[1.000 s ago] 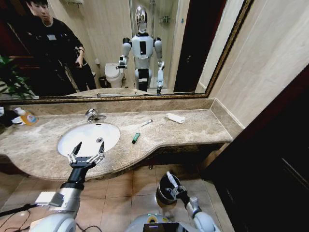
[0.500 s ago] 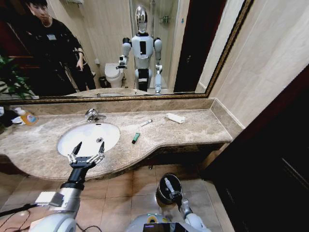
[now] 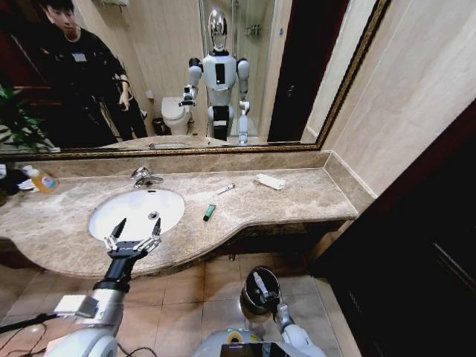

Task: Pick up the trash from the sink and place it in the trash bin.

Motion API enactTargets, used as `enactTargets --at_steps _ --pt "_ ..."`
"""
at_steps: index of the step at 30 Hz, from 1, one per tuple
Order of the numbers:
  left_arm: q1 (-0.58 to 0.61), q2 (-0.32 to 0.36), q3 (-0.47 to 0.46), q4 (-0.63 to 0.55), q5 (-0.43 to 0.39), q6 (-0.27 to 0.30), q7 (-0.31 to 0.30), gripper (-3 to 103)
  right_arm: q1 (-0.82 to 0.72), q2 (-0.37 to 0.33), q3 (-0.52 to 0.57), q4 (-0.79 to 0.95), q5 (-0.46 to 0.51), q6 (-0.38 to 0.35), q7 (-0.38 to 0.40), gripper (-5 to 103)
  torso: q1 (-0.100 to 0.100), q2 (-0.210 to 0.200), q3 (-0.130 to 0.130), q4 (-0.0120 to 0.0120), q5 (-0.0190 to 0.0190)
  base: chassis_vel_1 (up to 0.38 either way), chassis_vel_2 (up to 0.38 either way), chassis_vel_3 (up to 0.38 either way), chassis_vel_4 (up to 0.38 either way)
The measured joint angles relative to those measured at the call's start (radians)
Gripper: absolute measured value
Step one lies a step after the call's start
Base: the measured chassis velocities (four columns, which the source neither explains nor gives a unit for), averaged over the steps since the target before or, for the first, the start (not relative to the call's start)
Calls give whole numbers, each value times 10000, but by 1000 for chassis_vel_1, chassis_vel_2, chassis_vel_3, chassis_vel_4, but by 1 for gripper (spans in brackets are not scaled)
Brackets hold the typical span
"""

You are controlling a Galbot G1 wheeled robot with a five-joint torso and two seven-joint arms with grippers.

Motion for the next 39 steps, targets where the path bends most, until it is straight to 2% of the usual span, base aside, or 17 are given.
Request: enactTargets --at_steps 2,3,5,7,11,12,14,18,34,39 --pt "0 0 0 0 0 0 0 100 69 4 -13 -100 -2 -4 0 47 0 0 0 0 0 0 0 0 0" --pt "0 0 0 0 0 0 0 100 69 4 -13 -100 -2 -4 0 47 0 0 0 0 0 0 0 0 0" --pt "0 0 0 0 0 0 0 100 81 12 -17 -129 -4 -10 0 57 0 0 0 0 0 0 0 0 0" --pt "0 0 0 0 0 0 0 100 86 11 -17 -147 -4 -10 0 57 0 0 0 0 0 0 0 0 0" --pt "0 0 0 0 0 0 0 100 118 5 -20 -261 -3 19 -6 79 0 0 0 0 0 0 0 0 0" --pt "0 0 0 0 0 0 0 100 118 5 -20 -261 -3 19 -6 79 0 0 0 0 0 0 0 0 0" --pt "0 0 0 0 0 0 0 100 129 5 -19 -311 0 56 -6 90 0 0 0 0 0 0 0 0 0" --pt "0 0 0 0 0 0 0 100 129 8 -18 -342 4 81 -6 98 0 0 0 0 0 0 0 0 0" --pt "0 0 0 0 0 -1 0 100 218 6 2 -453 71 90 -7 100 0 0 0 0 1 0 0 0 0" --pt "0 0 0 0 0 0 0 100 -436 -202 -72 548 653 -106 0 100 0 0 0 0 1 0 0 0 0"
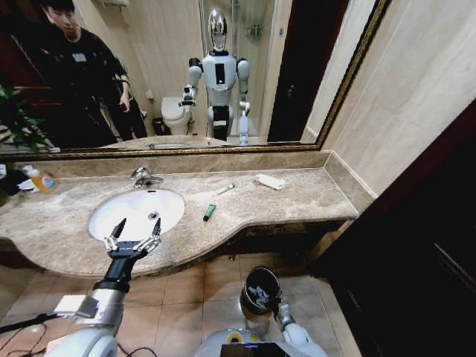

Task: Pick up the trash from the sink and place it in the trash bin.

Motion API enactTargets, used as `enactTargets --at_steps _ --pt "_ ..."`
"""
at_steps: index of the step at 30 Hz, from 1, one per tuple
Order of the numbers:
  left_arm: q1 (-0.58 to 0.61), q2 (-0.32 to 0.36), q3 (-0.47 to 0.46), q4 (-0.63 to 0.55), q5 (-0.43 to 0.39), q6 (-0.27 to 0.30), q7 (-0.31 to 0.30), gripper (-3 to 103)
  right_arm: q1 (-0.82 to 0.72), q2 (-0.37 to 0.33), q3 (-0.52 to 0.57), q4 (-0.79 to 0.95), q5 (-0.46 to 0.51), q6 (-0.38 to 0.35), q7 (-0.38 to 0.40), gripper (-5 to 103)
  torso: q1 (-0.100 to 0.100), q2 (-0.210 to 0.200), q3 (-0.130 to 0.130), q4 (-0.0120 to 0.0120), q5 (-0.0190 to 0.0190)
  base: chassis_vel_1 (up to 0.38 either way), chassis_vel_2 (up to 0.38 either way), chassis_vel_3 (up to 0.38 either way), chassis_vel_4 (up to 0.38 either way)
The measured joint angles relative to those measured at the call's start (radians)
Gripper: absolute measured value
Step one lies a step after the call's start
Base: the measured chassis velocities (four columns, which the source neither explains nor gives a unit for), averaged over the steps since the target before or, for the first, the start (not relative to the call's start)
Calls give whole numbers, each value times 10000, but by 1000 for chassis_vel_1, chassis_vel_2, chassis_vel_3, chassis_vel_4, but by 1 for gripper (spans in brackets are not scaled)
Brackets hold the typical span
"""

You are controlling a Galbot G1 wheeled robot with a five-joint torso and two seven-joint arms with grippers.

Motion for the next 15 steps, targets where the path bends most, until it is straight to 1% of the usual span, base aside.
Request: enactTargets --at_steps 2,3,6,7,8,10,11,12,14,15 --pt "0 0 0 0 0 0 0 100 -512 -296 -82 958 334 -30 27 100 -1 0 0 0 0 0 0 0 0" --pt "0 0 0 0 0 0 0 100 -512 -296 -82 958 334 -30 27 100 -1 0 0 0 0 0 0 0 0" --pt "0 0 0 0 0 0 0 100 -1283 -736 -106 2630 738 -10 52 100 -1 0 0 0 0 0 0 0 0" --pt "0 0 0 0 0 0 0 100 -1283 -736 -106 2630 738 -10 52 100 -1 0 0 0 0 0 0 0 0" --pt "0 0 0 0 0 0 0 100 -1560 -872 -113 3208 900 -35 54 100 0 0 0 1 1 0 0 0 0" --pt "0 0 -1 0 0 0 -1 100 -2094 -1101 -138 4174 1080 148 100 100 -1 0 0 0 1 0 0 0 0" --pt "0 0 -1 0 0 0 -1 100 -2094 -1101 -138 4174 1080 148 100 100 -1 0 0 0 1 0 0 0 0" --pt "0 0 0 0 0 0 0 100 -2362 -1215 -131 4710 1083 353 186 100 -1 0 -1 0 1 0 0 0 0" --pt "0 0 0 0 0 0 0 100 -2988 -1477 -137 5876 1114 526 498 100 -1 0 -1 0 2 0 0 0 0" --pt "0 0 0 0 0 0 0 100 -2988 -1477 -137 5876 1114 526 498 100 -1 0 -1 0 2 0 0 0 0"
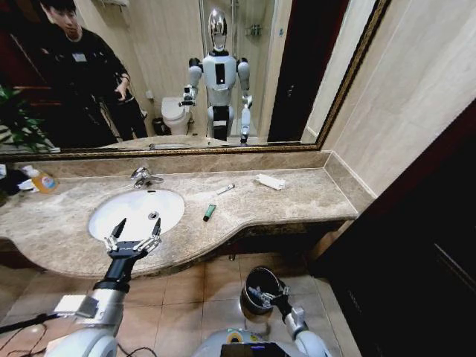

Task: Pick up the trash from the sink and place it in the trash bin.

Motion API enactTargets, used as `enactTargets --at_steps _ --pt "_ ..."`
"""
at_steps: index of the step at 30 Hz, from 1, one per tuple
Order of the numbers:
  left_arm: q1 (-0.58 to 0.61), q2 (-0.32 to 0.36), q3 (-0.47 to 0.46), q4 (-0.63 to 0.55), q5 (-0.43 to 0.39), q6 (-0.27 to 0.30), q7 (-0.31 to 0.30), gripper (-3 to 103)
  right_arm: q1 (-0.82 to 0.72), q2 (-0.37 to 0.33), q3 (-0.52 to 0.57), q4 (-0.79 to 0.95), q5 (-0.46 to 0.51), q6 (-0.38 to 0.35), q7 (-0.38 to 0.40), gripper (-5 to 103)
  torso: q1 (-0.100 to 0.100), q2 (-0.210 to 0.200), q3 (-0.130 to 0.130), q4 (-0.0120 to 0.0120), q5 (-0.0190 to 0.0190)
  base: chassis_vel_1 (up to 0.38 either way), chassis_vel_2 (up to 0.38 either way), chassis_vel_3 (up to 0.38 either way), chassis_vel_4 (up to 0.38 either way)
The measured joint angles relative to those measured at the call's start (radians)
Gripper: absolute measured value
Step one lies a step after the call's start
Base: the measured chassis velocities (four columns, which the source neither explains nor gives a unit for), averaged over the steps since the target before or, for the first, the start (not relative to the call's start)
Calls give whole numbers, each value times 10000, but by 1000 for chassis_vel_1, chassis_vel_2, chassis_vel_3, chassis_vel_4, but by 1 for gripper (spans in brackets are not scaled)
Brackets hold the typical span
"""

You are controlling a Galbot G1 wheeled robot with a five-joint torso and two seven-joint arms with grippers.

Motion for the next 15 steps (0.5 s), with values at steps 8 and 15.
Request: enactTargets --at_steps 8,15 --pt "0 0 0 0 0 0 0 100 -1415 -315 -147 3319 78 -211 483 100 0 0 0 -1 -2 0 0 0 0" --pt "0 0 0 0 0 1 0 100 -906 77 -96 4919 -277 -1274 213 100 0 0 0 -1 -3 0 0 0 0"
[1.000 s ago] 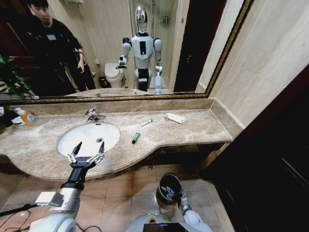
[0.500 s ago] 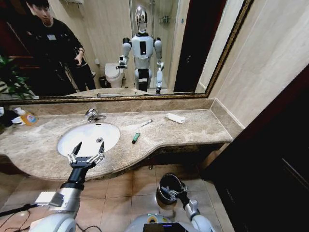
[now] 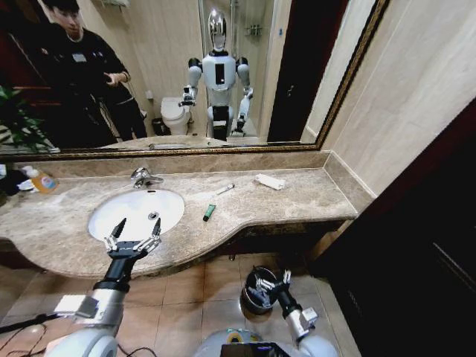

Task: Pick up the trash from the sink and place it in the trash bin.

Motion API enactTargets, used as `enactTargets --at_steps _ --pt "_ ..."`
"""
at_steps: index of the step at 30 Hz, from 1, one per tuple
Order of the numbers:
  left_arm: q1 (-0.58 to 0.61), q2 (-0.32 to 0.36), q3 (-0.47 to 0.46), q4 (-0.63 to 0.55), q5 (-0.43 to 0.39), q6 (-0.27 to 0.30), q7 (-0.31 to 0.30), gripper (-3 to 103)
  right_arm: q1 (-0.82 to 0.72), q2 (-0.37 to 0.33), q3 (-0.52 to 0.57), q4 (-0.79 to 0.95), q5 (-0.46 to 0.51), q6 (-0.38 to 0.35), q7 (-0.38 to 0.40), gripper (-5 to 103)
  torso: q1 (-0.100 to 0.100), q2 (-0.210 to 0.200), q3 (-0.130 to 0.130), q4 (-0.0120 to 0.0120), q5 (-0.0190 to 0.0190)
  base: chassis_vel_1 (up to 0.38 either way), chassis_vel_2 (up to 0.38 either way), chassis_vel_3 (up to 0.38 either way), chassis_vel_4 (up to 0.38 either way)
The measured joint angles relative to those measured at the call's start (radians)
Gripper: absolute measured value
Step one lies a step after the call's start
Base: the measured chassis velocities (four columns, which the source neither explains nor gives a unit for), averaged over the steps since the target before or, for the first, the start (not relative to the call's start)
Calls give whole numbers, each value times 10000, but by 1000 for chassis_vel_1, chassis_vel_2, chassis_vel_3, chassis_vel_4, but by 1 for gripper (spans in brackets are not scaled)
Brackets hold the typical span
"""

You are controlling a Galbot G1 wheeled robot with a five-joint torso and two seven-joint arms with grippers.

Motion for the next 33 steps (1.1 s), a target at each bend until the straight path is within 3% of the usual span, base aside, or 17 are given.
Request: enactTargets --at_steps 8,18,23,25,33 --pt "0 0 0 0 0 0 0 100 2339 250 -854 -222 10 -1743 -319 100 2 0 1 2 -1 0 0 0 0" --pt "0 0 0 0 0 0 0 100 4592 229 -2234 -1294 507 -2599 -705 100 2 -1 2 1 -2 0 0 0 0" --pt "0 0 0 0 0 0 0 100 5638 739 -3064 -2015 523 -2980 91 100 2 -1 2 2 -1 0 0 0 0" --pt "0 0 0 0 0 0 0 100 6003 1087 -3458 -2224 645 -3383 754 100 2 -1 2 2 -2 0 0 0 0" --pt "0 0 0 0 0 0 0 100 6675 1821 -4081 -3011 791 -3894 1974 100 2 -1 2 1 -3 0 0 0 0"
